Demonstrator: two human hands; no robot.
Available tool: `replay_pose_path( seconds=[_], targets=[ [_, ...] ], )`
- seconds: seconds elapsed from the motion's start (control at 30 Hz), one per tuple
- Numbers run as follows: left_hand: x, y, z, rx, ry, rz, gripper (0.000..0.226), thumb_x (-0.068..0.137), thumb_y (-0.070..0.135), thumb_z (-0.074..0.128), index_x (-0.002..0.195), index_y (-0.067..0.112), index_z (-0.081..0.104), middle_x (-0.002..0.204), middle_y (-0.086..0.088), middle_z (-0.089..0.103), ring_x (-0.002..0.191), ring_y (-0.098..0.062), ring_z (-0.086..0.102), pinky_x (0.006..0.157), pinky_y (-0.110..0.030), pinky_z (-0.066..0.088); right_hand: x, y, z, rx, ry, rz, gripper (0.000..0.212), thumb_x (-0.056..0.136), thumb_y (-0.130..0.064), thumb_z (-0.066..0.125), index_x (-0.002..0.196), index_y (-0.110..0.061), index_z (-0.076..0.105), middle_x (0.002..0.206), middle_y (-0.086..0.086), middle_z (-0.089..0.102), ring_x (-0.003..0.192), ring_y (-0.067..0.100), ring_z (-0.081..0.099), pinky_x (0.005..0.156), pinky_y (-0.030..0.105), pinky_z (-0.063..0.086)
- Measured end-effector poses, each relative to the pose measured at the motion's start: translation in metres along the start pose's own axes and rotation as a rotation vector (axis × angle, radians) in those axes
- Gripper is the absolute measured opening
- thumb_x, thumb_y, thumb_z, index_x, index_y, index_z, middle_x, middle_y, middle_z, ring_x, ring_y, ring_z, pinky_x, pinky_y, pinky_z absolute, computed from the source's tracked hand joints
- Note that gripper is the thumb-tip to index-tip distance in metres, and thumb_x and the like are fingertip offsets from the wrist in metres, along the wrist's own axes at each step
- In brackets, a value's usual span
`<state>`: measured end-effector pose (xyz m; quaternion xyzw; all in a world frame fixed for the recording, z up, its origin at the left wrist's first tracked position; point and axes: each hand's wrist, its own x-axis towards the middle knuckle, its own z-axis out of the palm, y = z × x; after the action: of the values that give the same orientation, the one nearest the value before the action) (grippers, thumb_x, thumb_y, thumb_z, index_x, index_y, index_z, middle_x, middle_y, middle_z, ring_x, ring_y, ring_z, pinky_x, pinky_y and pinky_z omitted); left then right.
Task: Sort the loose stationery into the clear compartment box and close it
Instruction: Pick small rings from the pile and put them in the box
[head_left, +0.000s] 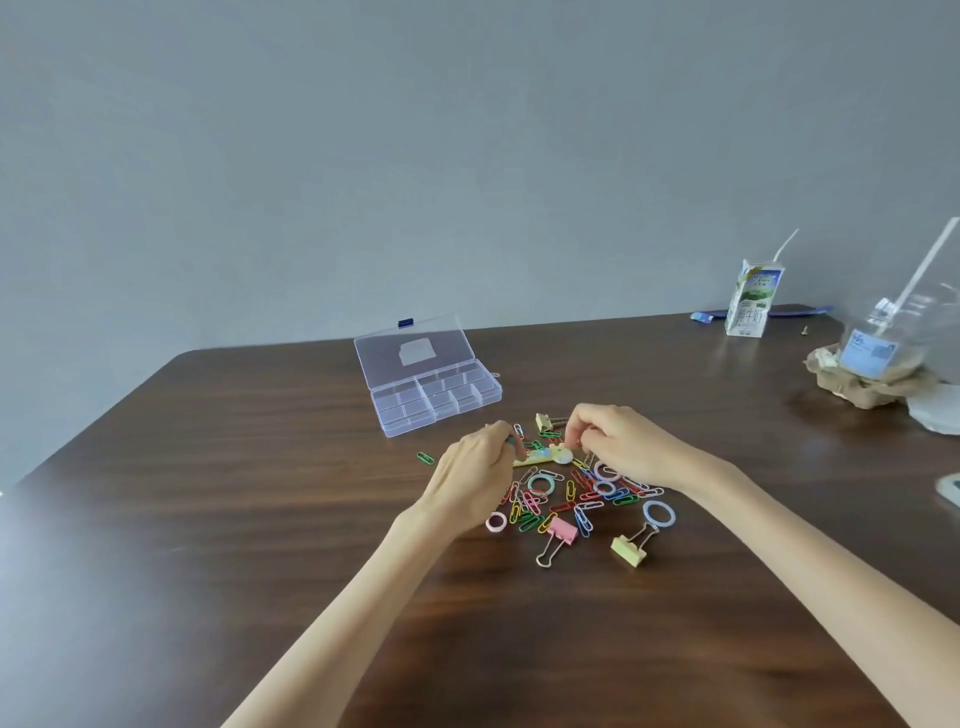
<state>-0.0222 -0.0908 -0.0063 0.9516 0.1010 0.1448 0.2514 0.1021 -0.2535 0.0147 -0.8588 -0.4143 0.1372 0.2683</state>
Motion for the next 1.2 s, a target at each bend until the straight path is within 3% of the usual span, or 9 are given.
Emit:
replay_pose_path(
  seconds=[0.07, 0.13, 0.27, 0.4, 0.57, 0.73, 0.93, 1.03, 1.2],
  targets=[
    [0.002, 0.005, 0.003, 0.034, -0.01, -0.007, 0.029, 0.098, 0.027, 0.034, 0.083, 0.011, 0.053, 0.068, -0.001, 0.055, 0.067, -0.029, 0.048, 0.064, -0.037, 0.036, -0.003, 0.002, -0.005, -0.033, 0.031, 0.028, 0.029, 0.096, -0.015, 0.033, 0.089, -0.022, 0.06, 0.084, -0.002, 0.065, 0.077, 0.016, 0.059, 0.07, 0.034, 0.045],
    [0.003, 0.008, 0.008, 0.129, -0.021, 0.007, 0.039, 0.097, 0.045, 0.039, 0.08, 0.012, 0.052, 0.066, -0.003, 0.055, 0.065, -0.03, 0.046, 0.063, -0.037, 0.036, -0.006, 0.007, -0.009, -0.081, 0.053, 0.05, 0.026, 0.096, -0.018, 0.035, 0.089, -0.023, 0.059, 0.072, -0.013, 0.055, 0.07, 0.005, 0.053, 0.063, 0.028, 0.039],
    [0.007, 0.007, 0.019, 0.311, -0.01, 0.083, 0.044, 0.091, 0.055, 0.048, 0.086, 0.013, 0.057, 0.085, -0.003, 0.063, 0.078, -0.026, 0.057, 0.069, -0.036, 0.045, -0.012, 0.021, -0.011, -0.288, 0.083, 0.048, 0.008, 0.094, -0.027, 0.048, 0.095, -0.024, 0.056, 0.063, -0.015, 0.048, 0.061, 0.001, 0.047, 0.053, 0.024, 0.031],
    [0.011, 0.005, 0.024, 0.402, -0.05, 0.09, 0.051, 0.089, 0.061, 0.047, 0.095, 0.011, 0.056, 0.091, -0.005, 0.064, 0.086, -0.026, 0.058, 0.073, -0.037, 0.046, -0.017, 0.033, -0.009, -0.329, 0.066, 0.034, 0.01, 0.093, -0.032, 0.054, 0.099, -0.025, 0.059, 0.062, -0.01, 0.051, 0.056, 0.003, 0.046, 0.052, 0.024, 0.032],
    [0.018, 0.008, 0.023, 0.39, -0.072, 0.068, 0.051, 0.086, 0.062, 0.052, 0.099, 0.013, 0.05, 0.087, -0.004, 0.065, 0.08, -0.027, 0.061, 0.064, -0.033, 0.039, -0.015, 0.04, -0.006, -0.251, 0.031, 0.015, 0.018, 0.09, -0.039, 0.061, 0.102, -0.027, 0.057, 0.061, -0.013, 0.041, 0.053, 0.001, 0.038, 0.051, 0.021, 0.028],
    [0.023, 0.011, 0.021, 0.367, -0.163, 0.038, 0.05, 0.086, 0.062, 0.051, 0.102, 0.014, 0.05, 0.085, -0.003, 0.062, 0.077, -0.025, 0.057, 0.064, -0.034, 0.037, -0.01, 0.043, -0.005, -0.185, 0.006, 0.042, 0.018, 0.088, -0.035, 0.063, 0.099, -0.023, 0.056, 0.065, -0.011, 0.046, 0.056, 0.003, 0.041, 0.053, 0.024, 0.031],
    [0.025, 0.012, 0.019, 0.281, -0.237, 0.047, 0.035, 0.091, 0.05, 0.054, 0.095, 0.016, 0.045, 0.068, 0.007, 0.046, 0.058, -0.014, 0.041, 0.052, -0.029, 0.028, -0.01, 0.039, -0.002, -0.161, -0.014, 0.039, 0.013, 0.092, -0.034, 0.058, 0.086, -0.022, 0.056, 0.068, -0.012, 0.048, 0.059, 0.004, 0.044, 0.054, 0.024, 0.032],
    [0.023, 0.011, 0.019, 0.248, -0.238, 0.086, 0.024, 0.097, 0.036, 0.049, 0.092, 0.015, 0.04, 0.068, 0.002, 0.046, 0.058, -0.02, 0.039, 0.052, -0.03, 0.029, -0.013, 0.037, -0.002, -0.128, 0.0, 0.029, 0.019, 0.095, -0.034, 0.052, 0.079, -0.024, 0.052, 0.065, -0.01, 0.05, 0.056, 0.006, 0.043, 0.053, 0.024, 0.03],
    [0.013, 0.017, 0.014, -0.089, -0.145, 0.022, 0.019, 0.102, 0.028, 0.036, 0.09, 0.013, 0.038, 0.067, 0.002, 0.048, 0.057, -0.017, 0.039, 0.056, -0.034, 0.03, -0.019, 0.024, -0.002, 0.048, 0.101, 0.003, 0.038, 0.1, -0.024, 0.042, 0.062, -0.022, 0.041, 0.054, -0.009, 0.039, 0.047, 0.006, 0.031, 0.049, 0.022, 0.022]
  ],
)
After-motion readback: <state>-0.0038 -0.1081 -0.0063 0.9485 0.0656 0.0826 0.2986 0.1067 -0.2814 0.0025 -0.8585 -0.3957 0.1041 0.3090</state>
